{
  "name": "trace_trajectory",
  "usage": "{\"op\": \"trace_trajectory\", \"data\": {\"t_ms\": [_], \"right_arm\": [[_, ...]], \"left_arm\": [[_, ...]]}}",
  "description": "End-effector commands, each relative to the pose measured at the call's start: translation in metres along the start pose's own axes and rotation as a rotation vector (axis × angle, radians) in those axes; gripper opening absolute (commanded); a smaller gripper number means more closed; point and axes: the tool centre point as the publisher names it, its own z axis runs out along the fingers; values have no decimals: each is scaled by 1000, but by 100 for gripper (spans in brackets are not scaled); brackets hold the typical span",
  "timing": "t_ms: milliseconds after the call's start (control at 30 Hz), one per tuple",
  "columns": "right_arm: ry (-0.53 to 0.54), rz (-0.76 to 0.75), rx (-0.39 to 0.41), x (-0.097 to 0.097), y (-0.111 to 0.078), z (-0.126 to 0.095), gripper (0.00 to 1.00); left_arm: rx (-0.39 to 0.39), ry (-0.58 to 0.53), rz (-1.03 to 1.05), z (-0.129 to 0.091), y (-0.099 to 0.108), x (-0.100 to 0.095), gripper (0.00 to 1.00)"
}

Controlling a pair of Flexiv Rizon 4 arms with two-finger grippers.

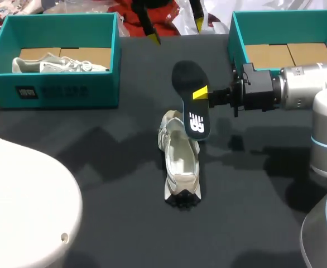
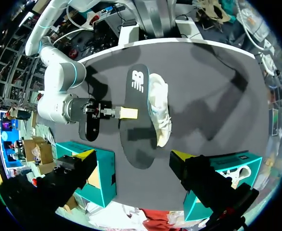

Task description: Take the shoe out of the shoebox, open the shoe tongue, remove and reinsert the insole, then place the shoe into the shoebox

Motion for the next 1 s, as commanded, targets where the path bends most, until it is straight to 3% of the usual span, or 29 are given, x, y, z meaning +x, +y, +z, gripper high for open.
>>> {"op": "trace_trajectory", "data": {"t_ms": [33, 267, 600, 833, 1000], "right_arm": [[-3, 1, -2, 0, -1, 2, 0], [-3, 1, -2, 0, -1, 2, 0], [-3, 1, -2, 0, -1, 2, 0], [-3, 1, -2, 0, -1, 2, 0], [-3, 1, -2, 0, -1, 2, 0]], "left_arm": [[14, 420, 3, 6, 6, -12, 100], [18, 446, 7, 12, 2, -21, 100], [30, 420, 24, 14, 0, -18, 100], [47, 278, 35, 16, -5, 0, 100], [54, 79, 36, 13, -11, 16, 100]]}}
